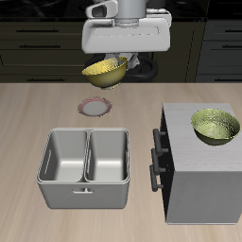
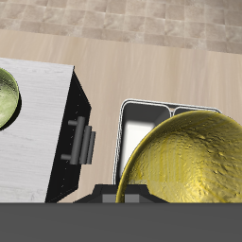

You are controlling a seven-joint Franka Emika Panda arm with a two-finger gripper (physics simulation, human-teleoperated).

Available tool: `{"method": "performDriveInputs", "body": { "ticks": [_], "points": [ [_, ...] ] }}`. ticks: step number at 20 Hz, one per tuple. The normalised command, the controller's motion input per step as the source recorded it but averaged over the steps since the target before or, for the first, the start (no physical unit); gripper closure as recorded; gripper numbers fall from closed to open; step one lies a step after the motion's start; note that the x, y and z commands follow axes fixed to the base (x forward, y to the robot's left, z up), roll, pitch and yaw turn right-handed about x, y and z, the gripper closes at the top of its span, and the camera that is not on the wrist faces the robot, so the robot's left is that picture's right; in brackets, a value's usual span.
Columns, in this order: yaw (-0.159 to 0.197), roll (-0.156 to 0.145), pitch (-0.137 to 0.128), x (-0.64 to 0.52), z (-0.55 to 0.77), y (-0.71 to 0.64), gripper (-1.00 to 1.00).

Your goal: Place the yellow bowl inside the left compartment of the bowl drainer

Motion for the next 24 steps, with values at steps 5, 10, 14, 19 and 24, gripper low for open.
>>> {"method": "performDriveInputs", "body": {
  "ticks": [5,10,14,19,24],
  "points": [
    [0.006,0.011,0.018,-0.02,-0.21,0.01,1.0],
    [-0.001,-0.001,0.029,0.02,-0.3,-0.11,1.0],
    [0.009,-0.003,0.028,0.0,-0.23,-0.08,1.0],
    [-0.004,0.009,0.01,-0.02,-0.14,-0.03,1.0],
    [-0.023,0.006,0.021,0.04,-0.22,0.0,1.0]
  ]
}}
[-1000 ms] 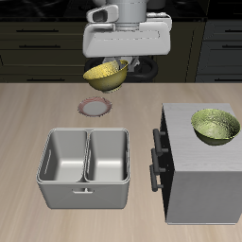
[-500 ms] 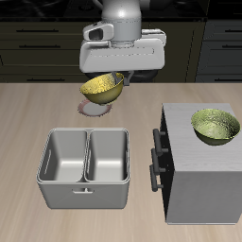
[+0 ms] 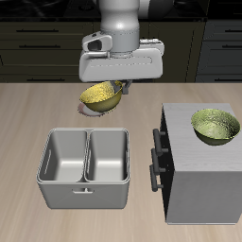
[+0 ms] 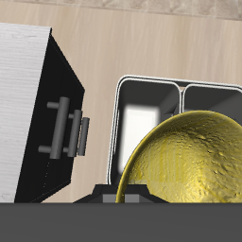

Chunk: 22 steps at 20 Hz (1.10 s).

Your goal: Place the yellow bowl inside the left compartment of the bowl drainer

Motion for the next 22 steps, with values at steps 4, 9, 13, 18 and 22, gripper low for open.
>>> {"method": "performDriveInputs", "body": {
  "ticks": [4,9,13,18,22],
  "points": [
    [0.001,-0.011,0.032,0.07,-0.27,-0.07,1.0],
    [-0.006,-0.002,0.024,0.06,-0.2,-0.02,1.0],
    [0.0,-0.006,0.025,0.05,-0.18,-0.01,1.0],
    [0.003,-0.03,0.043,0.04,-0.14,-0.03,1.0],
    [0.015,-0.006,0.031,0.02,-0.13,-0.06,-1.0]
  ]
}}
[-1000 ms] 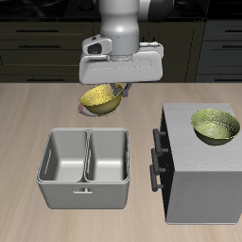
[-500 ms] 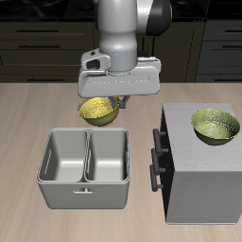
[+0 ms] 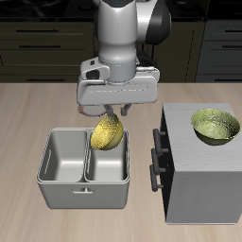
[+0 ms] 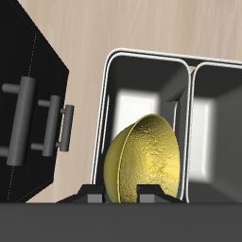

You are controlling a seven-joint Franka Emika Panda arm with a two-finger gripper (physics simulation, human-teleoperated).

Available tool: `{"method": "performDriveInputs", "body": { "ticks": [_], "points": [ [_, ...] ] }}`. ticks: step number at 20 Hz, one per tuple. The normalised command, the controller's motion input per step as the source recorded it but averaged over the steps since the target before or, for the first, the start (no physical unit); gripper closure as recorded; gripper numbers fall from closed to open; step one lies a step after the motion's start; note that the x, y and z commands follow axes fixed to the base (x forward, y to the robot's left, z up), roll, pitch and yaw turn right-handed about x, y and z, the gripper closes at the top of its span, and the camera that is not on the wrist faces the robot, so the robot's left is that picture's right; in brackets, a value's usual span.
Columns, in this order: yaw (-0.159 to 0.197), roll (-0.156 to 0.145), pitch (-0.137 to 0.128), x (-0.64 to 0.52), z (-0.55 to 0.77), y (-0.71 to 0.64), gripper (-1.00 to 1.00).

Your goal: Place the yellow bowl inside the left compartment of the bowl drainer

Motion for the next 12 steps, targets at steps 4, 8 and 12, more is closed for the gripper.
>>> {"method": "performDriveInputs", "body": {
  "ticks": [4,8,12],
  "points": [
    [0.003,-0.012,0.006,-0.04,-0.03,-0.08,-1.0],
    [0.003,-0.006,-0.002,-0.04,0.03,-0.09,-1.0],
    [0.003,-0.002,-0.009,-0.03,0.07,-0.02,-1.0]
  ]
}}
